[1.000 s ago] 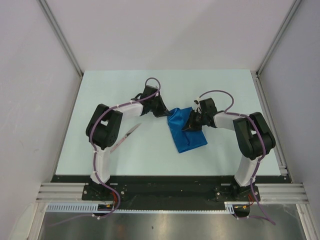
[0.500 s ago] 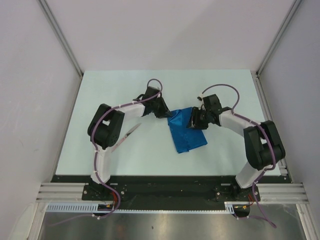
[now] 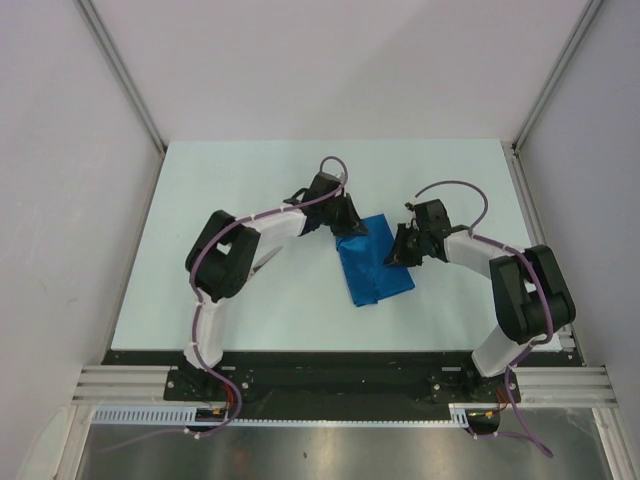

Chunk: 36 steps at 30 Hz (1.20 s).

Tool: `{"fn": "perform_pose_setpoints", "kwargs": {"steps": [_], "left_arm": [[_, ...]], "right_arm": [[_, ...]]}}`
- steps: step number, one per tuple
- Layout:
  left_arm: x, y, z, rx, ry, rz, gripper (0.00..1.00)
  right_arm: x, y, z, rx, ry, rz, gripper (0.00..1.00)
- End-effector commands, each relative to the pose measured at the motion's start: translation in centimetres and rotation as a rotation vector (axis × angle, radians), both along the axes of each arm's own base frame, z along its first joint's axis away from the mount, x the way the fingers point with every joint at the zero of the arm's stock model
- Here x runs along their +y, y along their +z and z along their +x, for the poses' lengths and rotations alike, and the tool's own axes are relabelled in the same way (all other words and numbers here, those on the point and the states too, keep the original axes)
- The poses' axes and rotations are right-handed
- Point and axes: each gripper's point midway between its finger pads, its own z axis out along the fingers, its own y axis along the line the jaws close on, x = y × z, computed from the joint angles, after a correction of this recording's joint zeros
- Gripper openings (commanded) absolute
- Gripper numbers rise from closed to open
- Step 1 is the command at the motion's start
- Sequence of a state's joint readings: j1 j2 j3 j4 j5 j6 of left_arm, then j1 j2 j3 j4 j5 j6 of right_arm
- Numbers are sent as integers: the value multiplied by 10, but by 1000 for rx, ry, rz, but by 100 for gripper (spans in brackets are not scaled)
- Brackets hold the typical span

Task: Fold the napkin into a case and place the utensils inside
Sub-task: Fold the lower triangle-folded napkin at the center of the board.

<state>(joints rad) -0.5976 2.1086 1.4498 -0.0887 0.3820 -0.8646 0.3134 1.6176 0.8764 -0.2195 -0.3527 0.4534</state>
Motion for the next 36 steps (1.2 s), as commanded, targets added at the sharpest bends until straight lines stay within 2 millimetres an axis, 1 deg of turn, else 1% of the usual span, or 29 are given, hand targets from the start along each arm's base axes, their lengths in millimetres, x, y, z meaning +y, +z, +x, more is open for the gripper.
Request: {"fn": "perform_pose_setpoints", "kwargs": {"steps": [1,2,3,5,7,8,11,12,13,15,16,18,19,21,22,25,27,30,36], "left_arm": [[-21,14,16,-48,-24,-69,10],[-20,11,19,-50,-20,-57,10],[-21,8,18,-42,-18,-41,10],[-20,5,25,-54,-1,-15,9],[-16,-4,25,-39,12,24,9],[-15,-2,29,-49,19,33,9],[-15,-9,32,-36,20,66,8],[-9,-15,33,-23,35,101,7],[-11,-12,36,-32,39,110,7],[-5,-21,39,-27,55,157,6],[-3,-19,43,-38,64,166,6],[2,-23,48,-48,85,204,6],[2,-22,51,-58,91,212,6],[5,-27,53,-61,93,243,6],[5,-25,55,-71,91,246,6],[9,-30,60,-77,100,280,6],[8,-34,59,-74,87,285,6],[6,-33,63,-89,78,285,5],[8,-9,77,-184,85,303,6]], "right_arm": [[1,-7,20,-13,-44,26,4],[0,-12,21,-1,-47,20,1],[0,-14,21,1,-53,18,0],[-2,-17,22,6,-62,13,0],[-4,-20,23,7,-78,8,0],[-5,-19,24,3,-83,7,0],[-7,-23,25,14,-101,4,0],[-9,-24,25,19,-106,2,0],[-8,-23,25,19,-112,6,0],[-8,-24,25,20,-115,12,0],[-7,-23,24,19,-117,15,0],[-7,-24,23,22,-117,24,0],[-7,-25,22,26,-115,22,0],[-7,-27,21,36,-116,21,0],[-7,-28,20,37,-117,19,0],[-8,-28,20,38,-121,19,0],[-7,-28,20,37,-120,23,0],[-6,-30,20,42,-116,25,0],[-5,-33,20,49,-110,26,0]]}}
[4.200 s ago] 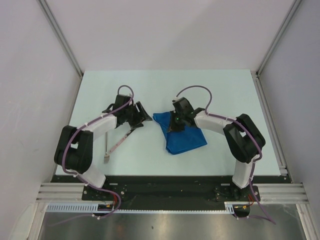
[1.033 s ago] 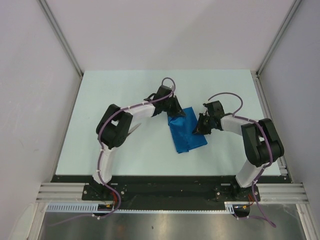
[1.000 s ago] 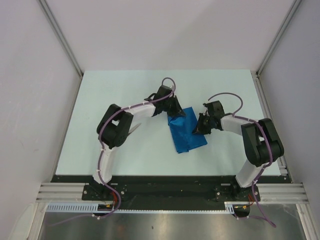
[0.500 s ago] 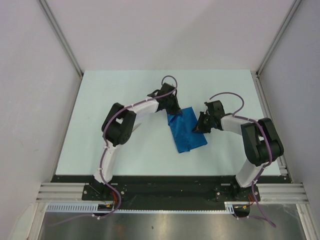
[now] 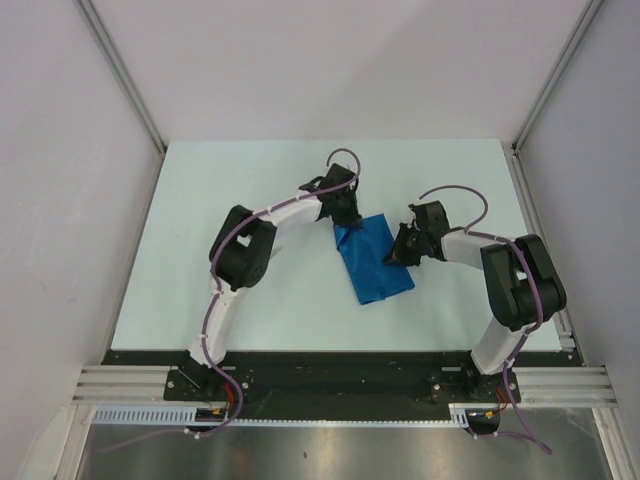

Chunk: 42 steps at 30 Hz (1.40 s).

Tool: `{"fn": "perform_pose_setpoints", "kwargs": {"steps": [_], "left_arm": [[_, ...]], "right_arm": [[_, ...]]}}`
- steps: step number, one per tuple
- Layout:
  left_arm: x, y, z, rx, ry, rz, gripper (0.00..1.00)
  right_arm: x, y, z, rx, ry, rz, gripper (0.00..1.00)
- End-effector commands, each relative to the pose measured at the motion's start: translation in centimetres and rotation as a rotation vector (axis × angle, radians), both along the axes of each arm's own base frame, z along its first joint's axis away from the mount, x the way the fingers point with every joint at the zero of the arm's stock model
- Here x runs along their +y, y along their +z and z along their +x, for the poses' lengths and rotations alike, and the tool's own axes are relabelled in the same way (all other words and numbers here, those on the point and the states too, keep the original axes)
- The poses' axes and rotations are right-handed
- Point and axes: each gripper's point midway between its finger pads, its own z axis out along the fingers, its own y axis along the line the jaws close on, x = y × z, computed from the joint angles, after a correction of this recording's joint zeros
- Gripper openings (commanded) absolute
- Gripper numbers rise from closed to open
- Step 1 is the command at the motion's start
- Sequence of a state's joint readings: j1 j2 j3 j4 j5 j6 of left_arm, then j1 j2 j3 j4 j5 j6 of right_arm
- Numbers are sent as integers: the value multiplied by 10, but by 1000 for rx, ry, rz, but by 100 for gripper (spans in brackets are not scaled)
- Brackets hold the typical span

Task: Fold the napkin into a case and place the utensils inside
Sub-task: Fold the lower triangle-folded napkin at the center of the board, then smooth out the 2/3-rectangle-folded napkin at the center of the board.

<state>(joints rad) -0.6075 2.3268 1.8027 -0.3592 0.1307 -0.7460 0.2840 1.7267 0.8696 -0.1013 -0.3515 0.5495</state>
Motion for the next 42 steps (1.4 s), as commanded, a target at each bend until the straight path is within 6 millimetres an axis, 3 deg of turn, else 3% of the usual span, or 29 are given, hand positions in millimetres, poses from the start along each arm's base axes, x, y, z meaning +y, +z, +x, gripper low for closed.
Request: {"fn": "perform_pose_setpoints", "kwargs": {"steps": [1,4,7,8,12,15,16,17,22,24,28,31,34,38,41,42], "left_arm": [[4,32,24,-132,1,45,6],[12,39,31,-148,9,91,5],[7,49,29,-166,-19,62,7],[1,64,25,-176,-47,24,9],[-5,90,11,-208,-93,-56,22],[3,109,0,-227,-96,-70,30],[5,111,-3,-227,-97,-71,30],[10,115,-9,-225,-97,-73,30],[24,105,-23,-174,-102,-99,18],[27,89,-25,-132,-103,-103,14],[21,73,-23,-93,-121,-111,9],[18,61,-19,-65,-118,-106,8],[16,53,-14,-58,-121,-102,7],[20,58,-5,-100,-117,-70,8],[25,72,-4,-147,-125,-65,16],[26,78,-1,-176,-129,-75,23]], "right_arm": [[-2,-8,1,8,-4,-12,0],[-1,-7,2,10,4,-6,0],[-1,-6,0,13,7,-7,0],[-1,-6,0,11,11,-6,0],[1,3,2,-6,29,-1,0],[0,15,4,-34,38,-5,0],[-1,18,5,-47,49,-14,2],[-2,21,3,-46,53,-19,12],[-3,38,-5,-75,93,-21,30],[3,40,-10,-67,127,7,35],[15,43,-20,-54,166,36,37],[20,43,-29,-44,188,29,45],[19,42,-38,-36,188,24,54],[-7,31,-50,13,89,-85,58],[-17,29,-64,26,28,-91,60],[-21,35,-64,7,7,-89,61]]}}
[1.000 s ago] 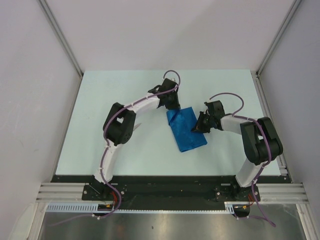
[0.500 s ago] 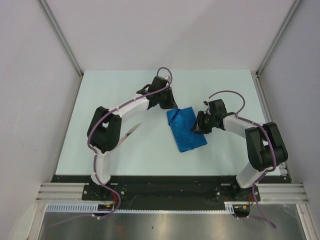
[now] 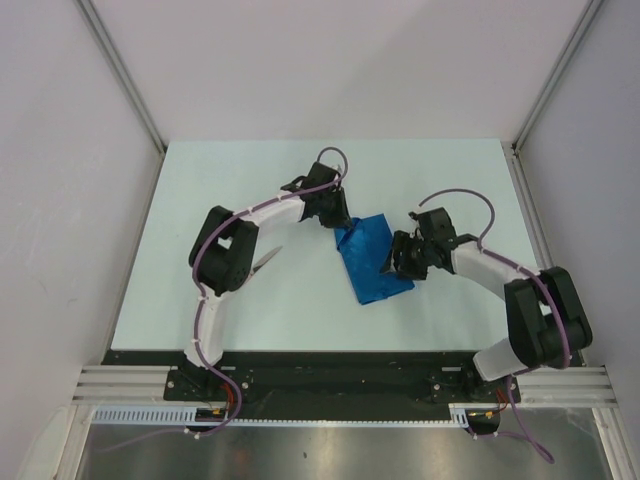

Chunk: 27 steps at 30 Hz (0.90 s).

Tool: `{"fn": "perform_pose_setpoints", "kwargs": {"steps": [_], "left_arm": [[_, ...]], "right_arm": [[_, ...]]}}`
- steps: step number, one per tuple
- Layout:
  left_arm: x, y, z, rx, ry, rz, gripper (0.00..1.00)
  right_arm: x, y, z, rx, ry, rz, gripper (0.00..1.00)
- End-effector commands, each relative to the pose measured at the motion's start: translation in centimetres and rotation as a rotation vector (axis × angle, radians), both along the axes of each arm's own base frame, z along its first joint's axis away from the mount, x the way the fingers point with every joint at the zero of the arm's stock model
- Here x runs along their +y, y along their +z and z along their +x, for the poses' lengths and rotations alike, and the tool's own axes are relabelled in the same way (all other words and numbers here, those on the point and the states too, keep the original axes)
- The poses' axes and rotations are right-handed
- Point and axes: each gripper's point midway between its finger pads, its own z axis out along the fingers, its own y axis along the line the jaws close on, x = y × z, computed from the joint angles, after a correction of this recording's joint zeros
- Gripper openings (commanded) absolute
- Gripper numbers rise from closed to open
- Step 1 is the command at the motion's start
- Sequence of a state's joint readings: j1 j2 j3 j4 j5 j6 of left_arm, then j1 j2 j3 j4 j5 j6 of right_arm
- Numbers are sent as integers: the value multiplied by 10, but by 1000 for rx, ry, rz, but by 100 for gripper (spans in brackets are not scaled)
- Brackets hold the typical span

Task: Fold the napkin into a case and place the utensils inside
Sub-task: Smooth out the 2/3-rectangle-folded napkin at the center of the board.

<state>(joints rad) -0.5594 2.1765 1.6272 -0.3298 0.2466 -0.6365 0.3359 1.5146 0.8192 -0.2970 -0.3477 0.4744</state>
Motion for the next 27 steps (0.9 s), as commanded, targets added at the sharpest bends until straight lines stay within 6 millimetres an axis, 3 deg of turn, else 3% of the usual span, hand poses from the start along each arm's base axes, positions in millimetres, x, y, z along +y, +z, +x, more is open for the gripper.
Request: {"fn": "perform_pose_setpoints", "kwargs": {"steps": [1,3,5,6,9,10,11,13,19,25,27], "left_arm": [[-1,60,23,-181,-24,-49,27],[4,69,26,-212,-28,-48,41],[8,73,31,-237,-32,-40,47],[11,74,34,-239,-37,-47,51],[13,75,46,-250,-56,-58,56],[11,59,47,-224,-80,-55,56],[9,62,53,-224,-88,-66,56],[9,41,58,-178,-102,-84,55],[1,21,68,-162,-142,-140,55],[2,-4,55,-104,-169,-138,56],[1,-2,50,-104,-175,-159,56]], "right_arm": [[-24,2,-17,14,-127,-46,61],[-32,-4,-28,36,-162,-48,63],[-32,3,-31,14,-190,-15,64],[-35,-3,-40,27,-200,-14,65],[-33,6,-43,-26,-220,36,78],[-35,4,-46,-39,-225,43,81],[-33,8,-46,-54,-220,61,84],[-33,8,-46,-46,-221,76,84],[-23,-7,-46,2,-223,135,77],[-17,-22,-36,28,-230,158,68],[-13,-25,-29,22,-236,176,66]]}}
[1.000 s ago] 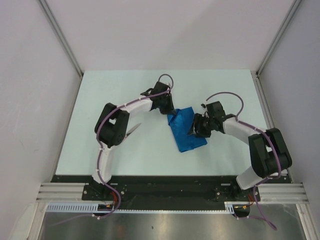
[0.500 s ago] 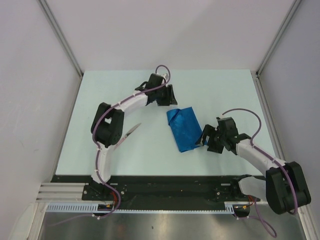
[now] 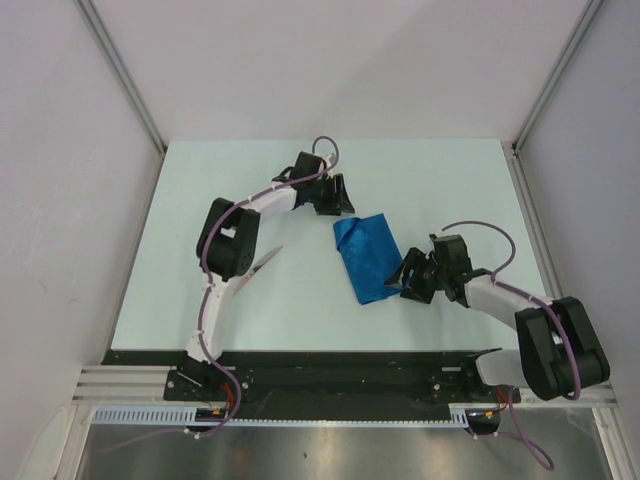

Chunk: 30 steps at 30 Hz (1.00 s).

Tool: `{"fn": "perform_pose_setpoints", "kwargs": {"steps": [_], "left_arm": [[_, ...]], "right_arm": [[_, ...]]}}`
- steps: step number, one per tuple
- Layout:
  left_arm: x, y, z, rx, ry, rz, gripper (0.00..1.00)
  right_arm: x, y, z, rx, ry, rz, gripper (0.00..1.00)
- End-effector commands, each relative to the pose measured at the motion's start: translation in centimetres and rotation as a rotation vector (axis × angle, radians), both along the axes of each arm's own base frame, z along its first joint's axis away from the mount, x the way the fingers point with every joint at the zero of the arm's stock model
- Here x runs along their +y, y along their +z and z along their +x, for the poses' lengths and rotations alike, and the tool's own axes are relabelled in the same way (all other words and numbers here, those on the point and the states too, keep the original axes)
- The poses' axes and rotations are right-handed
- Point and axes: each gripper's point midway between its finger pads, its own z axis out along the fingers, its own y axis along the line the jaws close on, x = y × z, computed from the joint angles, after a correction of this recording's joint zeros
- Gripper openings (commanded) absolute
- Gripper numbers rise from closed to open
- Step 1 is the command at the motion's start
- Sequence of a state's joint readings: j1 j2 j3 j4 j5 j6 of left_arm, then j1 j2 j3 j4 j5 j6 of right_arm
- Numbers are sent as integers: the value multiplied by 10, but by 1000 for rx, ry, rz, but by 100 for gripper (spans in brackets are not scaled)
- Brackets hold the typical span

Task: Fold the napkin into a case and place the utensils inside
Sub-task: Smooth out the 2/3-rectangle-folded napkin at the center of the board.

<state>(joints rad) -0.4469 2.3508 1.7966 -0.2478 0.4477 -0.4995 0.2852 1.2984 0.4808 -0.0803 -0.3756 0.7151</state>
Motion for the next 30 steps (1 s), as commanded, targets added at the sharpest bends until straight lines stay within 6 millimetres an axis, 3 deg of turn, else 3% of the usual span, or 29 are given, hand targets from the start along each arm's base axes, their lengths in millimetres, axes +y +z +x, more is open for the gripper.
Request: {"fn": "perform_pose_setpoints", "kwargs": {"steps": [1,6,10,12,15,16,19,22,30], "left_arm": [[-5,4,-14,-11,-60,-40,54],[6,5,-26,34,-16,-28,50],[20,-4,-46,106,25,-5,46],[28,-2,-55,120,56,-1,46],[36,16,-47,52,77,2,54],[39,31,-40,5,97,17,56],[40,57,-31,-58,88,36,58],[34,74,-28,-120,45,21,57],[12,61,-43,-145,-101,22,47]], "right_arm": [[6,-8,14,-10,-22,34,64],[4,-17,13,23,-29,20,57],[-7,-16,18,-4,-33,-29,58],[-17,-23,8,41,-3,-88,61],[-24,-23,2,61,41,-145,70],[-25,-21,3,55,46,-158,71],[-30,-20,-4,71,70,-191,75],[-32,-8,-2,45,79,-228,77],[-26,36,28,-68,93,-243,78]]}}
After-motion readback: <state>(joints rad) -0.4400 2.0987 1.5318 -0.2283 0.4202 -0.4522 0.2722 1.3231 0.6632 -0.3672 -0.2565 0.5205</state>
